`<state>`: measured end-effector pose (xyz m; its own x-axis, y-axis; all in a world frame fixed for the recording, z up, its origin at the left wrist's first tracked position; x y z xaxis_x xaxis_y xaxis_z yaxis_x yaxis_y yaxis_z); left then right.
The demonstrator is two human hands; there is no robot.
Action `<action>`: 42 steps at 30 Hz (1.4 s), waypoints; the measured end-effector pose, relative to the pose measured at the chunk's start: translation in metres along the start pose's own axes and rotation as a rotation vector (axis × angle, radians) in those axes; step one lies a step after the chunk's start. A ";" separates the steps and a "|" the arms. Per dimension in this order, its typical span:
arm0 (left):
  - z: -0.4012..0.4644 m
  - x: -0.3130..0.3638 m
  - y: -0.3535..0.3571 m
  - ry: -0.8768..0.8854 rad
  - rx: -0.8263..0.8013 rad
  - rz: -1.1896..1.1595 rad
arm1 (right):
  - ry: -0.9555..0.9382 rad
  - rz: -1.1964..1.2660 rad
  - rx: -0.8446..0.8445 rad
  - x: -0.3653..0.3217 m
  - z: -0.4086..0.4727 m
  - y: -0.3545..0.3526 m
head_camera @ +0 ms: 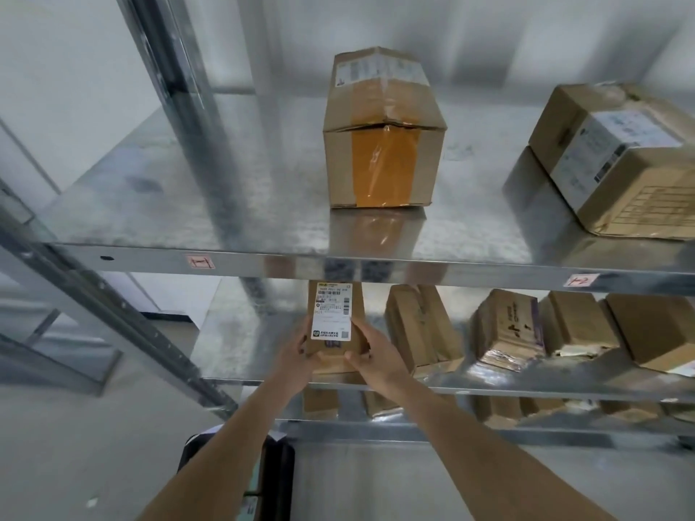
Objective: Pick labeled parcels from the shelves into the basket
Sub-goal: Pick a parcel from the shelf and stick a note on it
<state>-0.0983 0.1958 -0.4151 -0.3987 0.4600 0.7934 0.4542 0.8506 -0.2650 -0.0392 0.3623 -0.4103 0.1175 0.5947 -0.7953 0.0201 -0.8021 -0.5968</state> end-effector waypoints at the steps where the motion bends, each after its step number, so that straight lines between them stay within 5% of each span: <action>1: -0.002 0.002 -0.002 0.014 0.002 0.022 | -0.006 -0.003 -0.005 -0.005 -0.003 -0.002; 6: -0.019 0.017 -0.005 0.175 0.114 0.333 | -0.021 -0.102 0.073 -0.016 -0.021 -0.027; 13: -0.040 0.039 0.034 0.214 0.101 0.272 | -0.006 -0.290 0.146 0.004 -0.054 -0.093; 26: -0.011 0.025 0.167 0.043 -0.095 0.257 | 0.055 0.030 0.089 0.119 -0.065 -0.129; 42: -0.013 0.038 0.194 -0.002 0.058 0.136 | 0.075 0.345 0.046 0.130 -0.061 -0.142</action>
<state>-0.0153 0.3749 -0.4289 -0.3387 0.5723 0.7468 0.4576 0.7937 -0.4007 0.0333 0.5504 -0.4224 0.1818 0.2825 -0.9419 -0.0777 -0.9507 -0.3002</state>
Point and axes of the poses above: each hand's wrist, its own z-axis towards the middle knuckle, its own y-axis out of the palm, x = y × z, the point moved 1 cm from there along z, towards the middle knuckle, and after that the axes turned 14 degrees about -y, right-handed, at the moved point
